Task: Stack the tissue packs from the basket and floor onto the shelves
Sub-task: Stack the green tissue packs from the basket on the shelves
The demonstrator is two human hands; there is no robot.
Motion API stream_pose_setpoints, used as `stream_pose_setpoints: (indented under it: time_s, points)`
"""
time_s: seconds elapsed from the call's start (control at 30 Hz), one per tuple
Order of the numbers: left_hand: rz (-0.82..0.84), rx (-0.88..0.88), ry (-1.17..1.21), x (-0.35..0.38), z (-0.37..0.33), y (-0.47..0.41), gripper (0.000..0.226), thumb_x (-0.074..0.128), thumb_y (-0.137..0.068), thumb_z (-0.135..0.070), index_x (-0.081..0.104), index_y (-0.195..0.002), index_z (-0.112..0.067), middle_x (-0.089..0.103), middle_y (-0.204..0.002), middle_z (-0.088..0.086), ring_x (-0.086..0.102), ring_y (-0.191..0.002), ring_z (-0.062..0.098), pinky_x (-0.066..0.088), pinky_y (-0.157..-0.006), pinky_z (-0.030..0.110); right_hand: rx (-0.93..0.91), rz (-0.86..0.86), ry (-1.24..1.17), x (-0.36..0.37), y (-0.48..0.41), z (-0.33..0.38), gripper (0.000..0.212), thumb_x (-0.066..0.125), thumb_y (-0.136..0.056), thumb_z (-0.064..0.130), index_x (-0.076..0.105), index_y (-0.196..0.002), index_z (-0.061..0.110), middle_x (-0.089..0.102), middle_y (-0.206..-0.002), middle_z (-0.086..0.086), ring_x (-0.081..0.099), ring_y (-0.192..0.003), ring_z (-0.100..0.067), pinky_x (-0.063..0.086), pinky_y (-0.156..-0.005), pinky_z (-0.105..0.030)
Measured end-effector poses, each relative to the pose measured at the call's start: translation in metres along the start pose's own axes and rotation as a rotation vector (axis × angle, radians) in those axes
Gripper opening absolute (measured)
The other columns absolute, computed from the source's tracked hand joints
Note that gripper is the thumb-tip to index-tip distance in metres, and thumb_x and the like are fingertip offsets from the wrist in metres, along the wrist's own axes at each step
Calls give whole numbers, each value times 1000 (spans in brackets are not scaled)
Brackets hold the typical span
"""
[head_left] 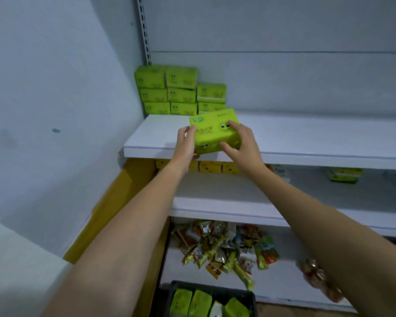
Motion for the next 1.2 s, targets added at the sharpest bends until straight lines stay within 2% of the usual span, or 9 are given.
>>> stream_pose_setpoints:
  time_s: [0.2,0.33,0.43,0.63,0.9,0.97,1.03,1.13,1.2]
  points:
    - [192,120,-198,32,-11,-40,48,45,-95,-40,43,-135,-14,47,-137,4,48,-121,22,40,-101,35,124,-140,-7,-11,-24,-29,53,64,-86,14,45,-135,11,48,-134,-9,41,-127,-19,25,-93,-8]
    - [199,169,-228,53,-12,-58,41,50,-95,-29,47,-132,-11,52,-127,7,51,-107,17,40,-83,21,197,-200,-24,-11,-40,-52,51,65,-86,18,47,-134,13,50,-134,-5,43,-125,-17,27,-92,-9]
    - [126,265,-235,64,-26,-78,35,51,-95,-21,47,-126,-6,48,-111,2,46,-101,12,38,-67,8,180,-233,-50,-13,-67,-64,49,66,-85,20,50,-131,15,54,-131,-4,48,-121,-20,36,-99,-25]
    - [-35,333,-248,81,-61,-147,20,53,-94,-26,42,-103,-12,47,-101,4,45,-92,16,34,-80,24,110,-220,-92,-9,-155,-80,45,61,-88,14,50,-131,12,53,-132,-8,49,-119,-23,35,-101,-28]
    - [-42,384,-299,95,-89,-233,38,47,-94,-27,47,-129,-12,51,-122,10,52,-108,25,43,-96,40,103,-129,-92,13,-270,-106,46,57,-88,10,48,-133,10,49,-133,-13,46,-121,-26,34,-99,-26]
    - [-76,348,-362,92,-86,-243,48,49,-93,-27,39,-140,-20,37,-134,14,43,-117,23,33,-98,21,135,-53,-127,24,-284,-109,51,58,-86,8,45,-135,10,41,-136,-14,43,-125,-26,34,-104,-27]
    - [-108,352,-395,89,-79,-250,58,50,-94,-17,26,-147,-20,27,-139,12,34,-117,15,23,-80,5,173,3,-174,32,-288,-111,55,60,-85,10,42,-137,13,32,-138,-14,45,-124,-27,35,-107,-31]
    - [-144,404,-423,84,-69,-254,60,51,-90,-6,26,-144,-7,30,-139,16,33,-123,20,27,-90,11,149,7,-95,40,-284,-113,56,58,-86,11,39,-139,12,29,-136,-15,48,-116,-23,32,-94,-10]
    - [-153,432,-469,84,-64,-255,50,51,-88,-3,32,-134,2,38,-130,21,44,-114,31,36,-88,24,113,-13,-38,44,-283,-111,56,57,-86,9,38,-140,9,30,-135,-16,47,-116,-24,32,-91,-11]
Point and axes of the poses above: each hand's wrist, its own y-axis away from the middle knuckle, its own x-axis out of the palm, z = x × y, the point moved 3 cm from there along -y, towards the middle knuckle
